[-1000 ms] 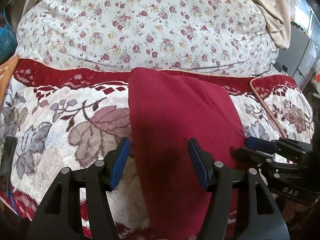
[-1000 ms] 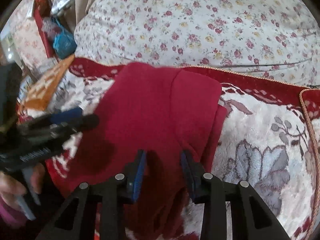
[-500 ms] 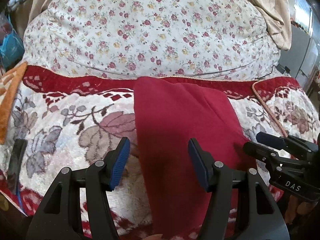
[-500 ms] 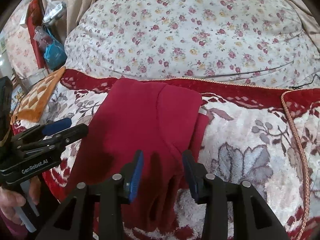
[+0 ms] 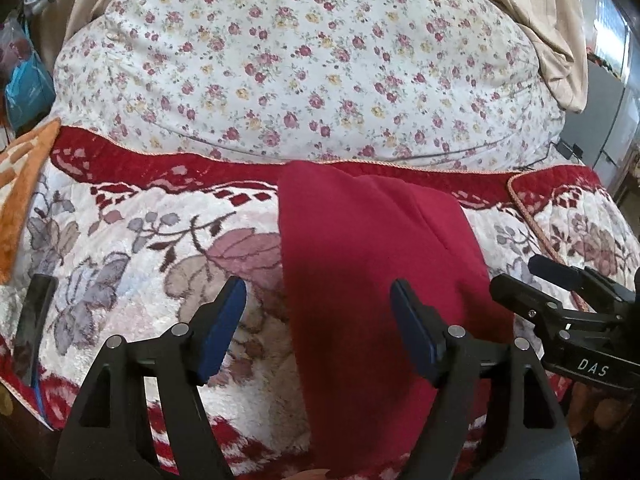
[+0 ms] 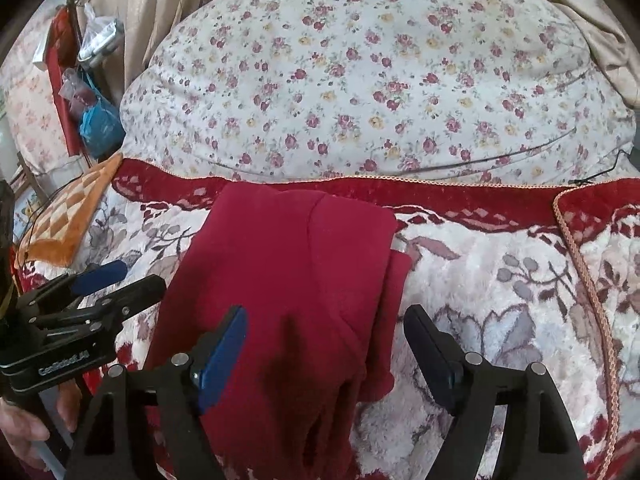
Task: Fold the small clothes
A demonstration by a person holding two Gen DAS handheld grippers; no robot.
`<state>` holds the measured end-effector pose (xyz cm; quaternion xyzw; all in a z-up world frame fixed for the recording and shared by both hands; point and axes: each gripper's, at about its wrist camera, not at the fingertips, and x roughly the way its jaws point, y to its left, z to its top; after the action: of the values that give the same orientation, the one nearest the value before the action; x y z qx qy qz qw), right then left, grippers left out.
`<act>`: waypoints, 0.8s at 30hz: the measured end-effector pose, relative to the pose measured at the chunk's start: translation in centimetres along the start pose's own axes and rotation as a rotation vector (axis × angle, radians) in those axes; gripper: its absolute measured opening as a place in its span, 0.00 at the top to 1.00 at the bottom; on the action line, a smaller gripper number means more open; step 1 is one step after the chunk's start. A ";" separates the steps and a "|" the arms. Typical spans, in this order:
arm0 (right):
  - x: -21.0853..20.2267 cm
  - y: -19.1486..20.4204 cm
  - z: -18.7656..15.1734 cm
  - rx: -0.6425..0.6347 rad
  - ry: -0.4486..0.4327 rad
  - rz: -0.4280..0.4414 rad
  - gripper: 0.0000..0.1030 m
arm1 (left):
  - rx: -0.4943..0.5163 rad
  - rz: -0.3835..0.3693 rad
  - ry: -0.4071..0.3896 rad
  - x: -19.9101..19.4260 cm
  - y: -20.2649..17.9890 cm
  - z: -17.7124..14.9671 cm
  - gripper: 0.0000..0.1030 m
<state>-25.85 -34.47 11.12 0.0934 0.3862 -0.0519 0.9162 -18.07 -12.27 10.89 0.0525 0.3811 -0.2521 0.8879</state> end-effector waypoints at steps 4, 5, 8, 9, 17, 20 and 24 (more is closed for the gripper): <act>0.3 -0.3 0.1 0.014 0.006 0.002 0.24 | -0.014 0.003 0.006 0.0 0.3 0.1 0.28; 0.3 -0.3 0.1 0.014 0.009 0.001 0.24 | -0.017 0.004 0.006 0.0 0.3 0.1 0.28; 0.4 -0.4 0.0 0.008 0.013 0.000 0.24 | -0.015 0.014 0.001 -0.1 0.3 0.1 0.28; 0.4 -0.3 -0.1 0.009 0.013 -0.001 0.24 | -0.012 0.018 -0.002 -0.2 0.3 0.1 0.28; 0.1 0.0 -0.1 0.000 0.003 0.000 0.24 | -0.007 0.036 -0.017 -0.6 0.4 0.1 0.28; 0.2 0.1 -0.1 0.001 0.010 0.000 0.24 | -0.006 0.039 -0.015 -0.6 0.6 0.1 0.28; 0.1 0.4 -0.2 -0.004 0.012 -0.002 0.24 | -0.008 0.039 -0.013 -0.6 0.6 0.0 0.28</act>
<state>-25.80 -34.09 10.96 0.0916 0.3919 -0.0512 0.9140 -18.09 -11.52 11.28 0.0547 0.3750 -0.2338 0.8954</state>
